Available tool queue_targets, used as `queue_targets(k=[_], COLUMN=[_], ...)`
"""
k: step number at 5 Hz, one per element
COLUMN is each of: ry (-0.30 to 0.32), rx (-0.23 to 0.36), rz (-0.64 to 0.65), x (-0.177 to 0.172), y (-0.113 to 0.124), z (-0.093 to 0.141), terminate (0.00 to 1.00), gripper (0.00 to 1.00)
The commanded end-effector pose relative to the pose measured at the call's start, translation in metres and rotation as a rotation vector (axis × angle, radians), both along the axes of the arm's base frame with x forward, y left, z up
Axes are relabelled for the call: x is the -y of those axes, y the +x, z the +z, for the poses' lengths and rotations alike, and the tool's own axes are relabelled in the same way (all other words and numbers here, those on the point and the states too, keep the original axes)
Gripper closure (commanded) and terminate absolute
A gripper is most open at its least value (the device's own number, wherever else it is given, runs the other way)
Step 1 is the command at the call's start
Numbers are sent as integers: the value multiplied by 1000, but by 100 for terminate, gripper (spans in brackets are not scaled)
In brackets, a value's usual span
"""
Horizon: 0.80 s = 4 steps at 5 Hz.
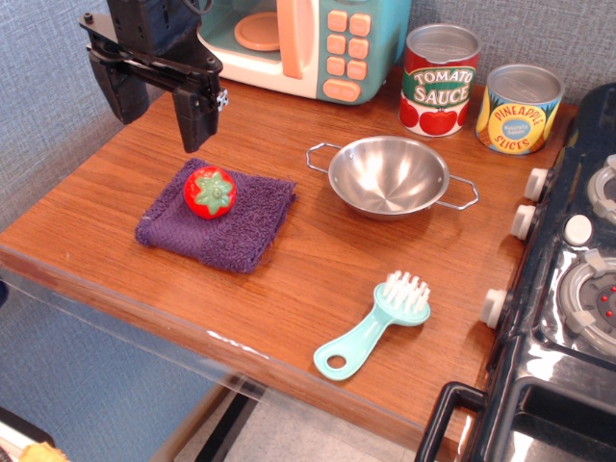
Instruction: Move the metal bowl to the left edge of the table.
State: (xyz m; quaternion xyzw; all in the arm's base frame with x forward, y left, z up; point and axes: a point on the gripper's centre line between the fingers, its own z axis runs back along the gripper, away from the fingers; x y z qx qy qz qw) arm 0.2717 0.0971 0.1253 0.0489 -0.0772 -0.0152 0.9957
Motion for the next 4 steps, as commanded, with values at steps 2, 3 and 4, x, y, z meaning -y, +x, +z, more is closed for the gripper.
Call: queue_targets(k=[2,3,4], ry=[9,61,55], rx=[16,32,45], rz=[-50,-179,-324], x=[20,48,83], y=[22,49,78], z=[3,3,-1], terminate=[0,0,0], gripper=[0,0,0])
